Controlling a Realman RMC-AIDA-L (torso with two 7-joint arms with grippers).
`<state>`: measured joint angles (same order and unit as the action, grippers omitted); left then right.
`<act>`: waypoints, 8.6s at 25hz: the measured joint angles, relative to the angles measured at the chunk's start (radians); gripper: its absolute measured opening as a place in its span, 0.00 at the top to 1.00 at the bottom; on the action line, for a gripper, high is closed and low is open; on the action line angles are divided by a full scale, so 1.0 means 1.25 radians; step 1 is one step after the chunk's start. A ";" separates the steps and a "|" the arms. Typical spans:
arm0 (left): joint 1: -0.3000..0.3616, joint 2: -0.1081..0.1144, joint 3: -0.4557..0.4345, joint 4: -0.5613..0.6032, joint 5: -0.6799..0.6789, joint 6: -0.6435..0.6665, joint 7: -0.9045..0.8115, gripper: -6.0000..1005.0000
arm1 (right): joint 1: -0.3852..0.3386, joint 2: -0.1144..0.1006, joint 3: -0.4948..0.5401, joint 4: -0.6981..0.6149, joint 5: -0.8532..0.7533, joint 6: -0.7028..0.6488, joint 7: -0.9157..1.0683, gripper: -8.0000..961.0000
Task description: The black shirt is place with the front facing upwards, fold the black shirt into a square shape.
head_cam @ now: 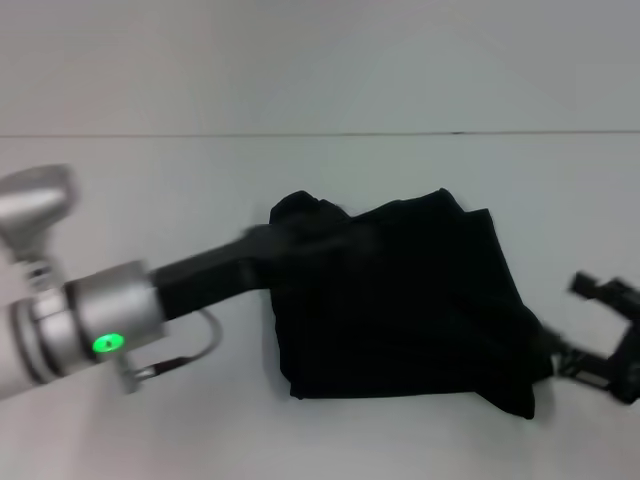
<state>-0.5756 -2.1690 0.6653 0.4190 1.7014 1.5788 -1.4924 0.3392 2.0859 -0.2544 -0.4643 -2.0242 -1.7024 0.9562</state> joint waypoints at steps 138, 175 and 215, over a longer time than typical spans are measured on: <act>0.009 0.021 -0.087 0.012 0.372 -0.108 -0.920 0.55 | -0.049 0.006 0.037 0.125 0.154 0.213 -0.370 0.02; 0.005 0.015 -0.052 0.012 0.379 -0.139 -0.899 0.26 | -0.058 0.006 0.037 0.124 0.162 0.199 -0.369 0.02; -0.143 0.008 -0.018 0.012 0.373 -0.251 -0.876 0.26 | -0.060 0.006 0.037 0.121 0.172 0.143 -0.368 0.02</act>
<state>-0.7549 -2.1586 0.6426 0.4344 2.1677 1.2652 -2.5874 0.2636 2.0938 -0.2086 -0.3130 -1.8086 -1.5237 0.4957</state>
